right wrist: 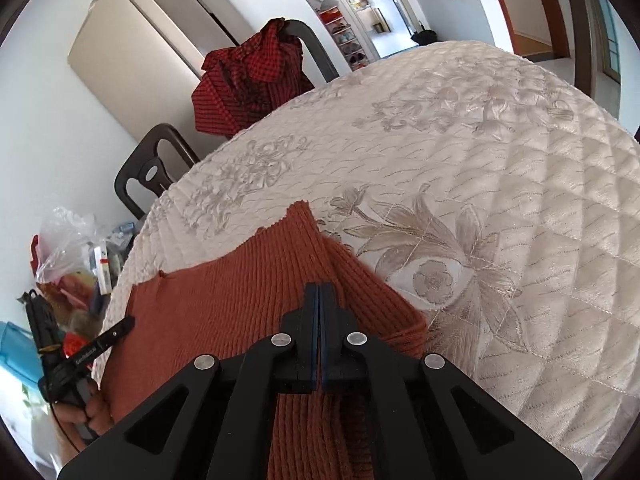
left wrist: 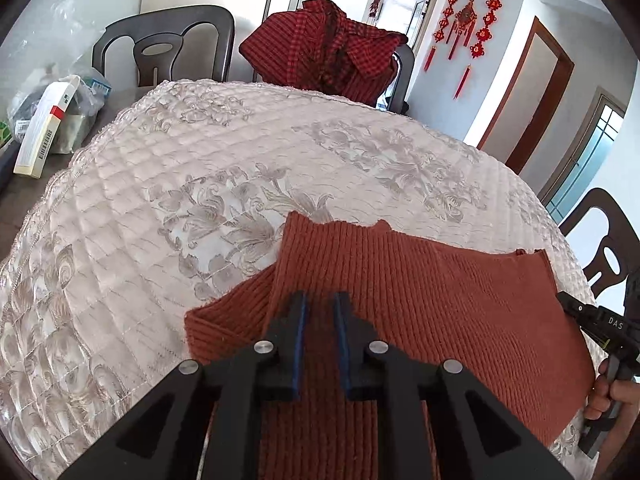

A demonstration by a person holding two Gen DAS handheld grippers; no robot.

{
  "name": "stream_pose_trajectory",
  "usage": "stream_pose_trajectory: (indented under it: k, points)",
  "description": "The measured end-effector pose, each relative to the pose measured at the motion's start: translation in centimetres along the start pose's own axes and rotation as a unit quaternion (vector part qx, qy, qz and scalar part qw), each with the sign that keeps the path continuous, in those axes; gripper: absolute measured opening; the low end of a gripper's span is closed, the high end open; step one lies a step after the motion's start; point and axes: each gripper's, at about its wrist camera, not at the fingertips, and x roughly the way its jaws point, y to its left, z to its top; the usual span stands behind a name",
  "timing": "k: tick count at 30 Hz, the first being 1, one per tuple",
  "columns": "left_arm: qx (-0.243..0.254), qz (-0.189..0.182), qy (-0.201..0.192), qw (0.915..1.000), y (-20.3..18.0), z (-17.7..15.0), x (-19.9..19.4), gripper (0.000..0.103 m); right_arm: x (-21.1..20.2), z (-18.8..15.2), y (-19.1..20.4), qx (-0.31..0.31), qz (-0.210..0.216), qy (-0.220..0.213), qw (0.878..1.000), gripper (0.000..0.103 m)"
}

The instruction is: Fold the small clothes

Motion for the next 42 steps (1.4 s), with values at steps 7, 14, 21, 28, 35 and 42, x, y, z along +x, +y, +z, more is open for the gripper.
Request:
stream_pose_trajectory:
  k: [7, 14, 21, 28, 35, 42]
  points:
    - [0.002, 0.003, 0.000, 1.0000, -0.2, 0.1, 0.0, 0.018, 0.0, 0.1, -1.3, 0.036, 0.039, 0.000, 0.999, 0.000]
    - [0.017, 0.022, -0.002, 0.9996, -0.7, -0.1, -0.8, 0.018, -1.2, 0.1, 0.4, 0.004, 0.000, -0.014, 1.000, 0.001]
    - [0.053, 0.044, -0.038, 0.9969, -2.7, -1.1, -5.2, 0.019, -4.7, -1.3, 4.5, -0.069, -0.007, -0.027, 0.997, 0.002]
    - [0.067, 0.052, -0.023, 0.9961, -2.9, -4.2, -6.6, 0.028, -5.8, -4.9, 6.5, -0.133, -0.038, -0.011, 0.990, 0.007]
    - [0.069, 0.057, -0.016, 0.9959, -2.5, -5.5, -6.0, 0.028, -4.5, -5.9, 4.3, -0.127, -0.076, 0.016, 0.989, 0.019]
    - [0.058, 0.061, -0.036, 0.9958, -1.8, -6.2, -8.4, 0.028, -6.6, -6.2, 5.1, -0.141, -0.073, -0.003, 0.987, 0.019]
